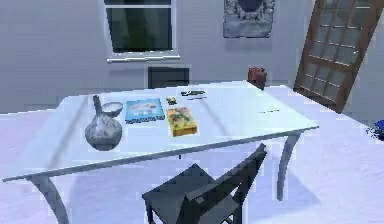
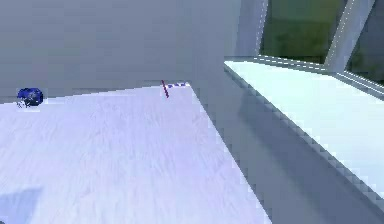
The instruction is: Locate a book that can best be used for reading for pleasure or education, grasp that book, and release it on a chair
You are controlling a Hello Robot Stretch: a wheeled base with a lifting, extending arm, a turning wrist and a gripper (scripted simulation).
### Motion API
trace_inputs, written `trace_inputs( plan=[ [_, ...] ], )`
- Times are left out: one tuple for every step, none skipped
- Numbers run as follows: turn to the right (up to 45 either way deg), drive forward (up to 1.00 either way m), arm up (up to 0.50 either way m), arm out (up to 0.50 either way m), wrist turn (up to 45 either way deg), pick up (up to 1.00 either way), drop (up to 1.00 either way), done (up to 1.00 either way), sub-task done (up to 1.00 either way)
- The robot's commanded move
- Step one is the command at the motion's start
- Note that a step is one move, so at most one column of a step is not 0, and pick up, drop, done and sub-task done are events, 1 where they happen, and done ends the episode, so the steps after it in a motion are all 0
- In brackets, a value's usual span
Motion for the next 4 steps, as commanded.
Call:
trace_inputs(
  plan=[
    [45.0, 0.0, 0.0, 0.0, 0.0, 0.0, 0.0, 0.0, 0.0],
    [27.0, 0.0, 0.0, 0.0, 0.0, 0.0, 0.0, 0.0, 0.0],
    [0.0, 0.15, 0.0, 0.0, 0.0, 0.0, 0.0, 0.0, 0.0],
    [-45.0, 0.0, 0.0, 0.0, 0.0, 0.0, 0.0, 0.0, 0.0]
  ],
)
